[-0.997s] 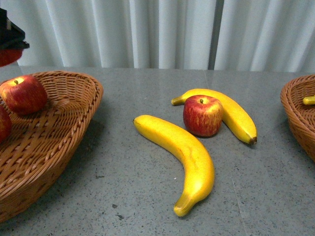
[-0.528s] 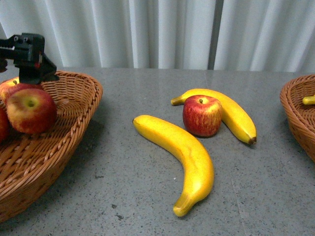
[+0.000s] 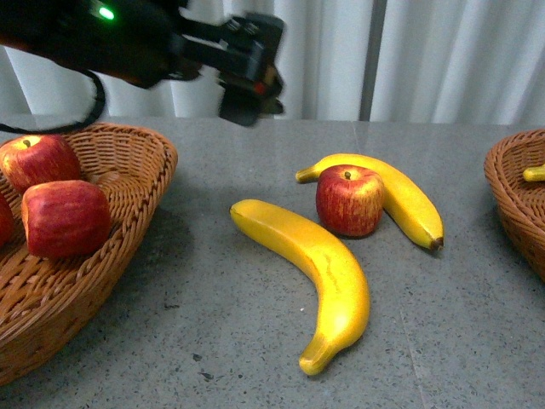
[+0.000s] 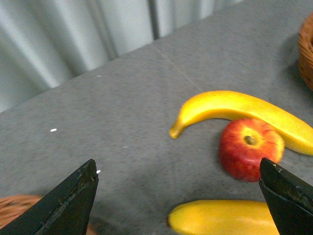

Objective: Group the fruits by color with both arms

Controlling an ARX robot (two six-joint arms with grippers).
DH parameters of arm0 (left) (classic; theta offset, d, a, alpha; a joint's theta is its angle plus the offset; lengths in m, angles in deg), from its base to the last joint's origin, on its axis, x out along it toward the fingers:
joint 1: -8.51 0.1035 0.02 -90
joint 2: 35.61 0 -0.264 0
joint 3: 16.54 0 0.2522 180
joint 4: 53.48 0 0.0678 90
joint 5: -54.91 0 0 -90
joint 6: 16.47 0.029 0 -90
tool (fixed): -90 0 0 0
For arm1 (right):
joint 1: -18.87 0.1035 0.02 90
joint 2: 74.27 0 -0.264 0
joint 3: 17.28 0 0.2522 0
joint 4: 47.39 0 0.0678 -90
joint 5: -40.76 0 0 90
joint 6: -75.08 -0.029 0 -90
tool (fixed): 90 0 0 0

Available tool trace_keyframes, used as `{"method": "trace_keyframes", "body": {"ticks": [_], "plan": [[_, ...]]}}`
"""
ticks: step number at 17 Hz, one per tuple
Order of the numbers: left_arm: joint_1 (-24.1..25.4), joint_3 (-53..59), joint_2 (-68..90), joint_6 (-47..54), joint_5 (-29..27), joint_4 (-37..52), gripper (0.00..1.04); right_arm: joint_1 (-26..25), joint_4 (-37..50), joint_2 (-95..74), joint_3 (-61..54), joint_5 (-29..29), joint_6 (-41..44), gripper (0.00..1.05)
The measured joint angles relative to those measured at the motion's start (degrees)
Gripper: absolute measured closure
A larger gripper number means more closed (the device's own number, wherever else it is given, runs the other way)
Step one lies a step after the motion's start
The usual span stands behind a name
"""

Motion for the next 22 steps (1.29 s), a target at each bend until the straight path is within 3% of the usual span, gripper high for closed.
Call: {"method": "trace_keyframes", "body": {"ticks": [3,6,12,22], "plan": [[-5.5,-1.9,7.3,2.3,2.7,-0.4,0.07,0.0,0.0,0.0,0.0,0.0,0.0,0.06],[-7.8,-4.2,10.4,3.8,4.9,0.2,0.07,0.0,0.0,0.0,0.0,0.0,0.0,0.06],[-7.2,-7.7,16.0,9.7,4.9,-0.3,0.07,0.0,0.0,0.0,0.0,0.0,0.0,0.06],[-5.3,-14.6,25.1,12.1,10.7,0.7,0.07,0.0,0.0,0.0,0.0,0.0,0.0,0.06]]}}
